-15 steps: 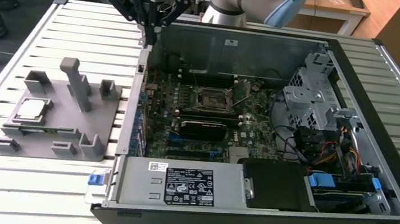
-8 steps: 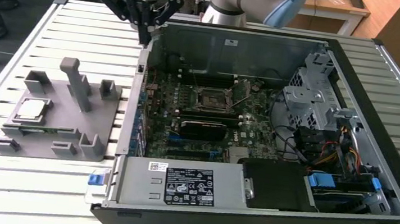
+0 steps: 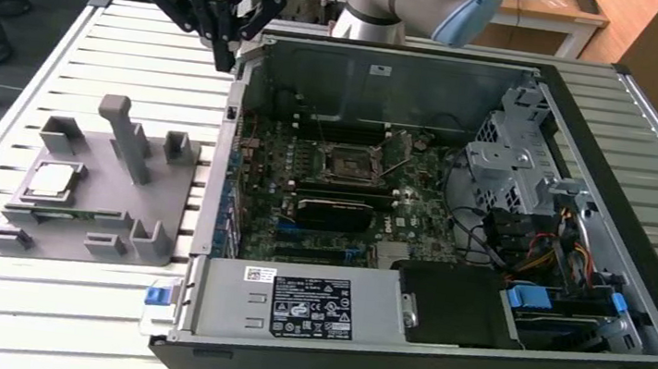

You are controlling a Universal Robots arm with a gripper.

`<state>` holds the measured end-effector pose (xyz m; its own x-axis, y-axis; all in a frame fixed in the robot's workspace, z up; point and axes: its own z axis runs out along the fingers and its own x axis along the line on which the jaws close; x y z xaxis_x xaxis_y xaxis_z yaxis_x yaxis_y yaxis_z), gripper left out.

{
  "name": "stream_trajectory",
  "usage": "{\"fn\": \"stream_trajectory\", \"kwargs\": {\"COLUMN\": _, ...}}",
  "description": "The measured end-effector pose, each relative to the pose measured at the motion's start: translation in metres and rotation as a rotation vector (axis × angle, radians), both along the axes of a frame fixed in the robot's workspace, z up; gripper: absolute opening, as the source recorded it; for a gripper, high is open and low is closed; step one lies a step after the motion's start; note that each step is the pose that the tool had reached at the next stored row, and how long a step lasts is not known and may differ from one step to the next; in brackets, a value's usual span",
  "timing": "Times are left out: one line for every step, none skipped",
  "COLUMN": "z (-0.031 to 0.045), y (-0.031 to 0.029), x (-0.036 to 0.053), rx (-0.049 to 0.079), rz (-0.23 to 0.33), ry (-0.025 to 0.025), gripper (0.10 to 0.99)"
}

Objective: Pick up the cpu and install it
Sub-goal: 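Reach for the cpu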

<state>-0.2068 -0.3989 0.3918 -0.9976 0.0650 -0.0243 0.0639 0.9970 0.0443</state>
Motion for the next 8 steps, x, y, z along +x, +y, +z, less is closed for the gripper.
{"fn": "stream_trajectory", "kwargs": {"z": -0.0001, "y": 0.0000, "x": -0.0011, "rx": 0.000, "rz": 0.007, "ry": 0.0000, "gripper": 0.106}}
{"fn": "stream_trajectory", "kwargs": {"z": -0.0001, "y": 0.0000, "x": -0.0022, "rx": 0.000, "rz": 0.013, "ry": 0.0001, "gripper": 0.106}}
{"fn": "stream_trajectory", "kwargs": {"z": -0.0002, "y": 0.0000, "x": -0.0035, "rx": 0.000, "rz": 0.018, "ry": 0.0000, "gripper": 0.106}}
{"fn": "stream_trajectory", "kwargs": {"z": -0.0003, "y": 0.0000, "x": -0.0053, "rx": 0.000, "rz": 0.022, "ry": -0.0001, "gripper": 0.106}}
{"fn": "stream_trajectory", "kwargs": {"z": -0.0003, "y": 0.0000, "x": -0.0072, "rx": 0.000, "rz": 0.025, "ry": 0.0001, "gripper": 0.106}}
{"fn": "stream_trajectory", "kwargs": {"z": -0.0004, "y": 0.0000, "x": -0.0114, "rx": 0.000, "rz": 0.029, "ry": -0.0001, "gripper": 0.106}}
{"fn": "stream_trajectory", "kwargs": {"z": -0.0004, "y": 0.0000, "x": -0.0140, "rx": 0.000, "rz": 0.030, "ry": 0.0000, "gripper": 0.106}}
{"fn": "stream_trajectory", "kwargs": {"z": -0.0004, "y": 0.0000, "x": -0.0163, "rx": 0.000, "rz": 0.031, "ry": 0.0000, "gripper": 0.106}}
